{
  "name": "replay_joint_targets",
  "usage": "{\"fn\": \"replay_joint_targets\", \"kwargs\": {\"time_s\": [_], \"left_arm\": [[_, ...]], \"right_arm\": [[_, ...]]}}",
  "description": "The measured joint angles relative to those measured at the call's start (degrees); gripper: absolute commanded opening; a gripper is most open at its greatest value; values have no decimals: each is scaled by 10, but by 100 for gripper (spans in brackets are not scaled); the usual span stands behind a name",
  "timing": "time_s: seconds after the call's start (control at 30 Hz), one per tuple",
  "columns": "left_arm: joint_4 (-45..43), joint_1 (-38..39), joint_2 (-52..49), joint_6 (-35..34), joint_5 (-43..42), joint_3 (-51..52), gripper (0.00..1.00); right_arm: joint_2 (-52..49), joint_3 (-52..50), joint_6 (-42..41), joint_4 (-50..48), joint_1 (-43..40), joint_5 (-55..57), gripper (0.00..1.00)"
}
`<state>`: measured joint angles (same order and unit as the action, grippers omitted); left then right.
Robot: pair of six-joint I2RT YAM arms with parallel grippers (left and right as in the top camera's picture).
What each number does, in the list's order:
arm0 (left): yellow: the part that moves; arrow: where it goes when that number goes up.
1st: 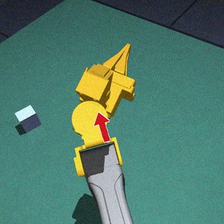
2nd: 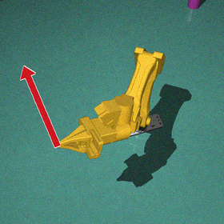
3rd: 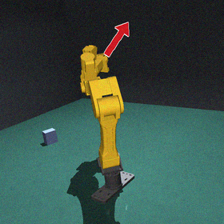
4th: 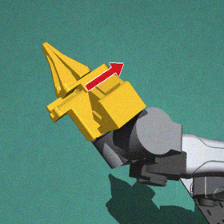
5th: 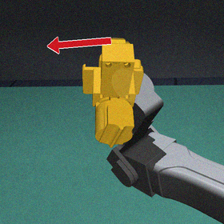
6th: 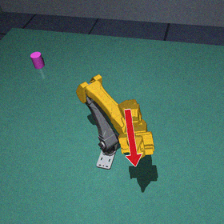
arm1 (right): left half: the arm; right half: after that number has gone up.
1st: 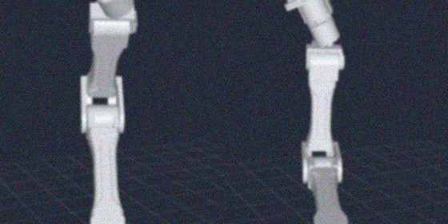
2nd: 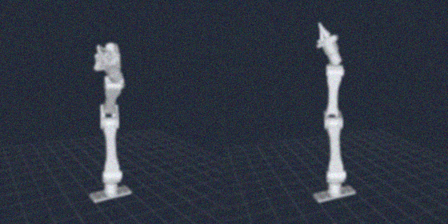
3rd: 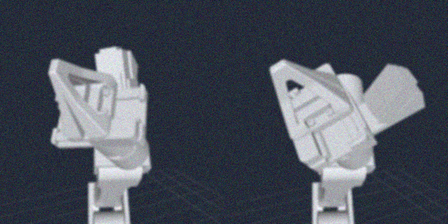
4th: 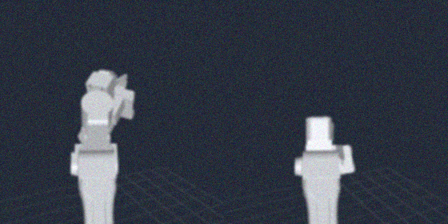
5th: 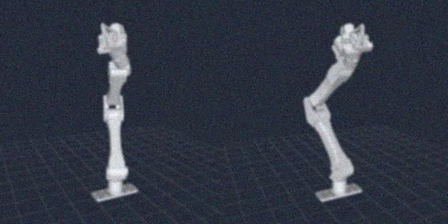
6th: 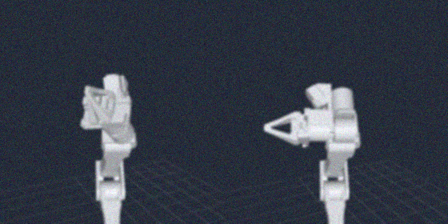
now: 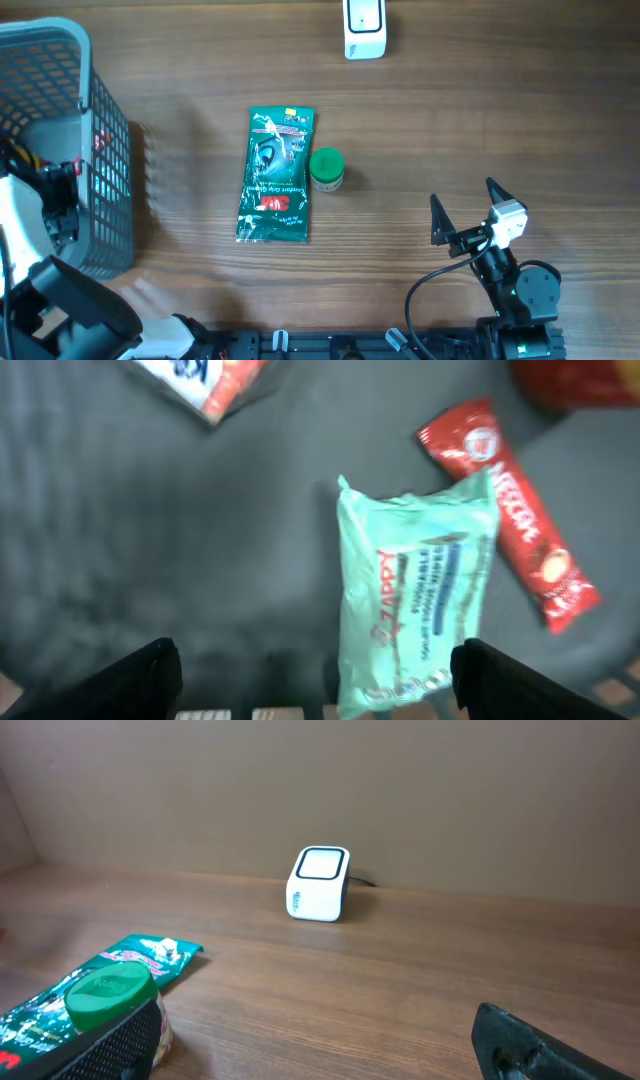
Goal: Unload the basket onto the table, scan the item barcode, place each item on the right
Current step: 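Reach the left gripper into the basket and grasp the wet-wipes pack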
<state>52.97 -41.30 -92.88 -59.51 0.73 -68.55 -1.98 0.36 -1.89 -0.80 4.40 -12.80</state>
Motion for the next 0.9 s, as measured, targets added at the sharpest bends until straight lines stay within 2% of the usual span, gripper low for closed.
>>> {"fn": "replay_joint_targets", "kwargs": {"time_s": [0.17, 0.27, 0.3, 0.33, 0.37, 0.4, 0.43, 0.63, 0.7, 0.83, 0.87, 0.9], "left_arm": [[-47, 0, -56, 3, -7, 5, 86], [-72, 1, -88, 5, -13, 5, 77], [-79, 2, -92, 8, -14, 5, 67], [-86, 4, -95, 12, -15, 3, 52], [-95, 8, -100, 14, -17, 0, 27], [-98, 11, -102, 18, -19, -2, 11], [-100, 12, -103, 18, -21, -3, 4], [-87, 14, -97, 20, -22, -8, 4], [-49, 14, -85, 20, -21, -12, 4], [11, 0, 1, 20, -15, -44, 4], [19, -2, 19, 20, -14, -50, 27], [26, -3, 24, 20, -14, -53, 54]], "right_arm": [[0, 0, 0, 0, 0, 0, 100], [0, 0, 0, 0, 0, 0, 100], [0, 0, 0, 0, 0, 0, 100], [0, 0, 0, 0, 0, 0, 100], [0, 0, 0, 0, 0, 0, 100], [0, 0, 0, 0, 0, 0, 100], [0, 0, 0, 0, 0, 0, 100], [0, 0, 0, 0, 0, 0, 100], [0, 0, 0, 0, 0, 0, 100], [0, 0, 0, 0, 0, 0, 100], [0, 0, 0, 0, 0, 0, 100], [0, 0, 0, 0, 0, 0, 100]]}}
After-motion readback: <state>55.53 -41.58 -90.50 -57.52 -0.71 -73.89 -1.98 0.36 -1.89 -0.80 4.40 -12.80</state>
